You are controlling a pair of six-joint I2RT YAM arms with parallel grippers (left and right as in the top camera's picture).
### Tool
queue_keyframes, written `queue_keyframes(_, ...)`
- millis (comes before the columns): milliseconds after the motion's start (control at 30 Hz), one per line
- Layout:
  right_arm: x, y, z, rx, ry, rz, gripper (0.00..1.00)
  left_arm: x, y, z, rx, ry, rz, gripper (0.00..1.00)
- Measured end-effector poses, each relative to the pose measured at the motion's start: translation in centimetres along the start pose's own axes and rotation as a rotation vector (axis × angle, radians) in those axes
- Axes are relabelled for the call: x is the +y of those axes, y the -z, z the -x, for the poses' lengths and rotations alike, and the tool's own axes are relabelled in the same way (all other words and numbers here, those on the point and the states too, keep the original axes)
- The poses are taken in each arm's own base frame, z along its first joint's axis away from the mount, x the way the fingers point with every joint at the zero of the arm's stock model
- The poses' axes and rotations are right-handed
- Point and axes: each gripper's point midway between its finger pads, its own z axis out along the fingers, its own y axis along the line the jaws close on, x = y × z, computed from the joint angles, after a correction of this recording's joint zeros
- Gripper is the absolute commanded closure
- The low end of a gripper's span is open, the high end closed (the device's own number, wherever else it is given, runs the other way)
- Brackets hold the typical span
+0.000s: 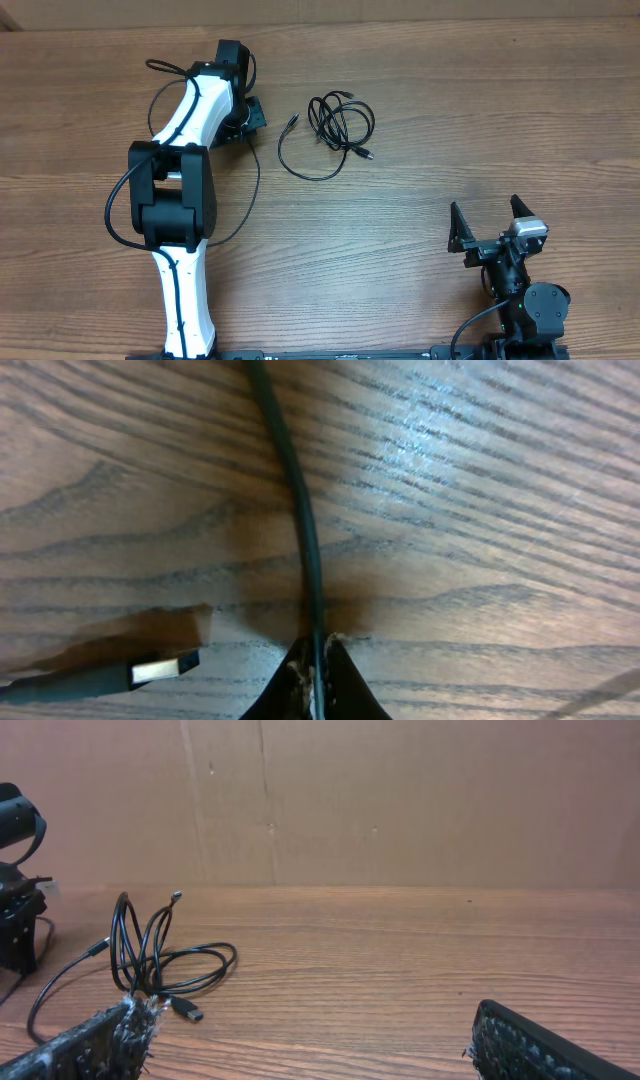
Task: Untangle cables
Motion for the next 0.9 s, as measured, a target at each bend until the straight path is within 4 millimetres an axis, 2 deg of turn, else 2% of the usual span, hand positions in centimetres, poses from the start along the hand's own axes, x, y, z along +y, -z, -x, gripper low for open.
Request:
queue_keyframes(67,0.0,0.0,0.0,0.0,0.0,0.0,0.0,0.1,0.0,-0.2,0.008,-0.006,0.011,0.83)
queue_keyframes(167,0.0,0.0,0.0,0.0,0.0,0.0,0.0,0.7,0.1,-0.9,0.029,-0.024,0.035,0.96)
queue_keyframes(367,0.0,0.0,0.0,0.0,0.0,0.0,0.0,0.9,0.2,-1.1,0.037,-0.042,0.046,0.96)
queue_keyframes(533,0.0,0.0,0.0,0.001,0.0,0.0,0.0,1.6,1.0,-2.8,0.153,-0.064,0.082,0.96)
queue_keyframes(600,0.0,0.0,0.0,0.0,0.0,0.0,0.0,1.3,1.9,-2.2,0.166,-0.069,0.075,0.96)
queue_keyframes(700,0.0,0.0,0.0,0.0,0.0,0.0,0.0,-0.7,5.7,1.8,0.057,-0.062,-0.022,0.96)
queue_keyframes(800,0.0,0.0,0.0,0.0,0.0,0.0,0.0,-3.3,12.2,6.7,-0.136,-0.059,-0.179,0.96)
queue_keyframes(833,0.0,0.0,0.0,0.0,0.0,0.0,0.0,-4.2,15.1,8.3,-0.215,-0.062,-0.244,0.96)
queue_keyframes(900,0.0,0.0,0.0,0.0,0.0,0.0,0.0,-5.0,19.0,10.0,-0.317,-0.065,-0.328,0.96)
